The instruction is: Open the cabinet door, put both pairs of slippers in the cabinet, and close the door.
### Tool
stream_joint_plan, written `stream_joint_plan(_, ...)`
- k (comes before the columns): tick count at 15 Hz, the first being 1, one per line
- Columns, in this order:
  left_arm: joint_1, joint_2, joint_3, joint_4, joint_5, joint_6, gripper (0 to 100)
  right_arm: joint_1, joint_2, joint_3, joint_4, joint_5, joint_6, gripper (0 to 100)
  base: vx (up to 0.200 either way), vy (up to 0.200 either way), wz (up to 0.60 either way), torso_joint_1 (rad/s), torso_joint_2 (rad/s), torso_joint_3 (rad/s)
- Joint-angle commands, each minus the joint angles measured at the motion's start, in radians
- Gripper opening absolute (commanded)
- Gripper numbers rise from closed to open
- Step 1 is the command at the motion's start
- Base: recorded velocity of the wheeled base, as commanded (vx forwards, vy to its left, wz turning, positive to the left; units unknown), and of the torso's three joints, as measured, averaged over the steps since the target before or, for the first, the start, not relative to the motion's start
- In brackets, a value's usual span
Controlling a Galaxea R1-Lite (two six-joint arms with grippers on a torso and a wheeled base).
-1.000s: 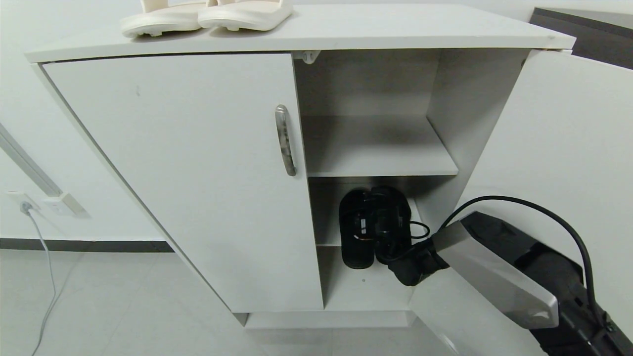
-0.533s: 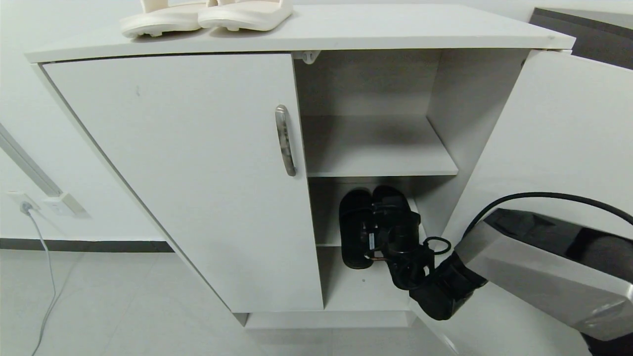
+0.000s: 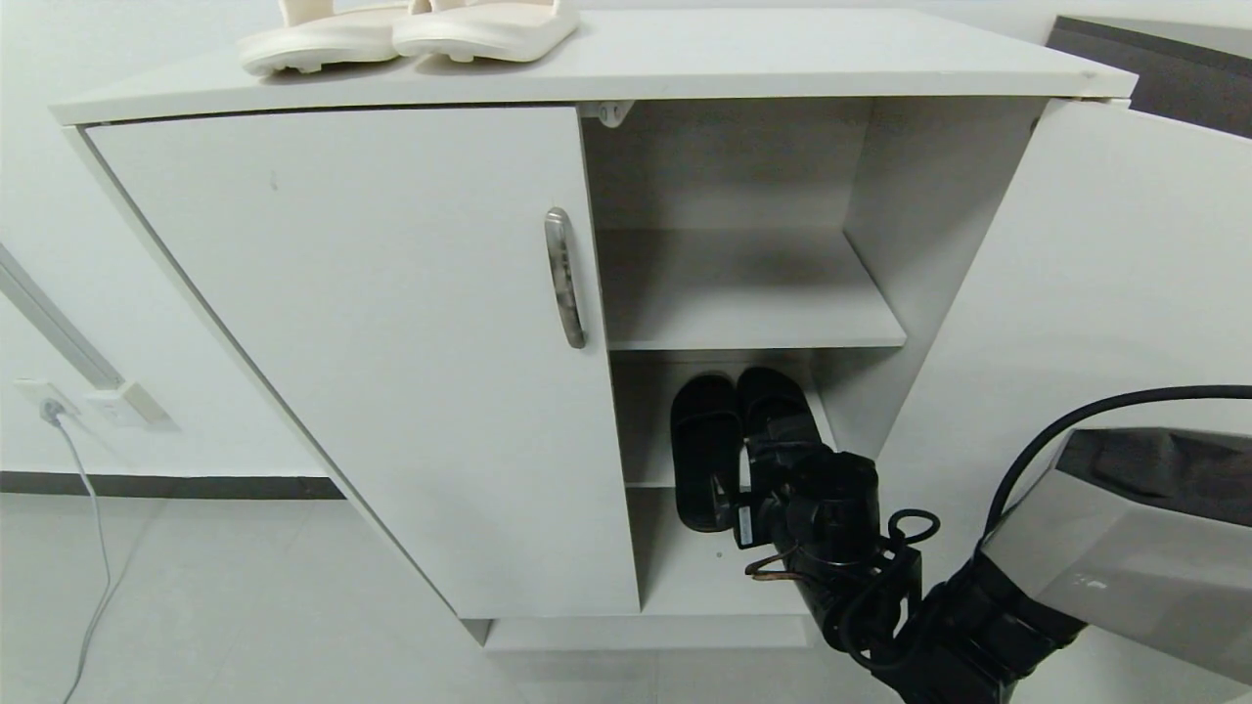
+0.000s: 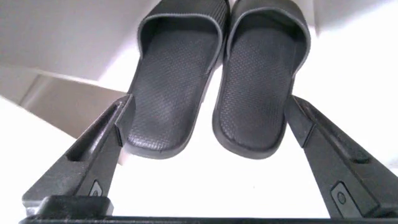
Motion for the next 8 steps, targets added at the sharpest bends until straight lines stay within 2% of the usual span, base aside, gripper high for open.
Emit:
stream_joint_plan(1, 0.0, 0.0, 0.0, 0.0, 0.0, 0.001, 0, 0.008, -0.019, 0.013, 0.0, 0.002, 0.0, 100, 0.0, 0.0, 0.0, 0.0, 0.0, 0.0)
stream_joint_plan(2, 0.0, 0.0, 0.0, 0.0, 0.0, 0.001, 0, 0.009, -0.019, 0.018, 0.0, 0.002, 0.0, 100, 0.0, 0.0, 0.0, 0.0, 0.0, 0.0)
stream_joint_plan(8, 0.0, 0.0, 0.0, 0.0, 0.0, -0.001, 0, 0.014, -0.019, 0.021, -0.001, 0.002, -0.003, 100, -0.2, 0.0, 0.0, 0.004, 0.01, 0.003)
